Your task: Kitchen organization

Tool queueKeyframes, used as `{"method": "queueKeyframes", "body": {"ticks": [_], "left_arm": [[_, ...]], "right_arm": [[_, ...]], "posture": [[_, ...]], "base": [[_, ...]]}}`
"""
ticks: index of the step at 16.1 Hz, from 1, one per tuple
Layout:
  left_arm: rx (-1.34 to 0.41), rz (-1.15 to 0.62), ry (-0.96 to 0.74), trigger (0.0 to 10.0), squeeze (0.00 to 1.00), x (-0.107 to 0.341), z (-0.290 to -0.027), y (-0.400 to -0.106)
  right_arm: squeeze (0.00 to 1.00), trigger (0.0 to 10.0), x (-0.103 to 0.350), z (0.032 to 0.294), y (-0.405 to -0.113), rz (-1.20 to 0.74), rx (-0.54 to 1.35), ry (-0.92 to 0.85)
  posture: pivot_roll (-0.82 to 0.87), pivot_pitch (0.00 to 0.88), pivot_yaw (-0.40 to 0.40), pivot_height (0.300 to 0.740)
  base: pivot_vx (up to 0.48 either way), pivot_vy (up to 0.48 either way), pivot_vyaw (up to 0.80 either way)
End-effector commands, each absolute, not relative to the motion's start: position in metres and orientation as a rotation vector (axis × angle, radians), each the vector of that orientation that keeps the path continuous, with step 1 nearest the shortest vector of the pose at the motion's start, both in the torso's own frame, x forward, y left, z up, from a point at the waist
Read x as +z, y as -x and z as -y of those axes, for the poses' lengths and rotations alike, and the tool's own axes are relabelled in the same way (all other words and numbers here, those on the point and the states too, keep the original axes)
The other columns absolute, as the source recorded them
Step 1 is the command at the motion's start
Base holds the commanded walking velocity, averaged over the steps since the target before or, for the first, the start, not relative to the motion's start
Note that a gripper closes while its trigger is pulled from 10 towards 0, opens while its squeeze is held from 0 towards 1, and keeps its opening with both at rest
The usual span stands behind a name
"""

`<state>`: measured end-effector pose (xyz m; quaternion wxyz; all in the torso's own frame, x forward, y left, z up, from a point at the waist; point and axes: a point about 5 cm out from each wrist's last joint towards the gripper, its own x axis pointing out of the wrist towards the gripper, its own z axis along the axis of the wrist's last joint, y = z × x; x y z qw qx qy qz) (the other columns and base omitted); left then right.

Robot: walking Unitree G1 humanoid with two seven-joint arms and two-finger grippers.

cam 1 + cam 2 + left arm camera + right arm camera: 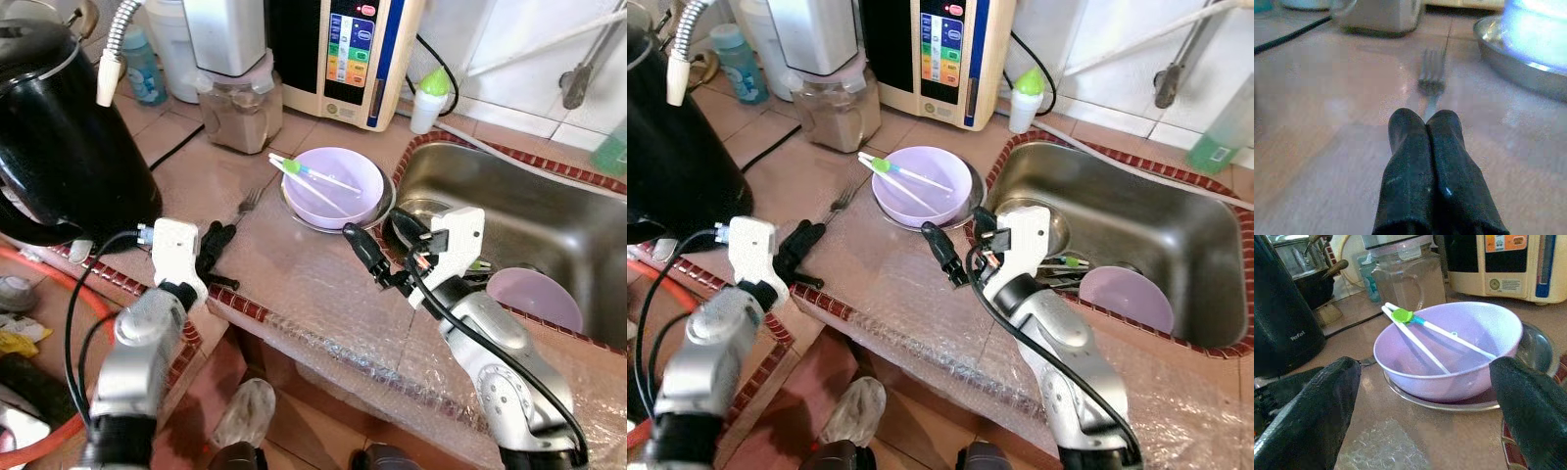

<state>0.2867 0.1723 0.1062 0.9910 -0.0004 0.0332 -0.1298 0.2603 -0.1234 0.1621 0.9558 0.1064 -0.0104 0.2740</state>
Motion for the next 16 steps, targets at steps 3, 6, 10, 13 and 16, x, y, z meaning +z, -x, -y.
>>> {"method": "queueKeyframes", "body": {"ticks": [3, 6, 10, 13, 16], "left_arm": [[-0.201, 0.001, 0.009, 0.0, 0.0, 0.116, -0.173, -0.284], [-0.2, 0.06, 0.015, 0.0, 0.0, 0.125, -0.166, -0.282], [-0.262, 0.028, -0.026, 4.9, 0.0, 0.123, -0.162, -0.288], [-0.346, -0.007, -0.024, 10.0, 1.0, 0.128, -0.159, -0.3], [-0.403, -0.049, -0.067, 10.0, 1.0, 0.13, -0.166, -0.312]], "right_arm": [[0.0, 10.0, 0.164, 0.122, -0.264, 0.041, 0.562, -0.211], [0.0, 10.0, 0.163, 0.121, -0.266, 0.045, 0.556, -0.211], [0.0, 10.0, 0.162, 0.12, -0.267, 0.049, 0.547, -0.21], [0.0, 10.0, 0.161, 0.119, -0.268, 0.053, 0.542, -0.21], [0.0, 10.0, 0.16, 0.121, -0.265, 0.05, 0.531, -0.207]], "posture": [[-0.06, 0.054, -0.005, 0.74], [-0.05, 0.054, -0.004, 0.74], [-0.05, 0.051, 0.005, 0.74], [-0.05, 0.057, 0.012, 0.74], [-0.06, 0.066, 0.019, 0.74]], "base": [[0.0, 0.0, 0.0], [0.0, 0.0, 0.0], [0.0, 0.0, 0.0], [0.0, 0.0, 0.0], [0.0, 0.0, 0.0]]}}
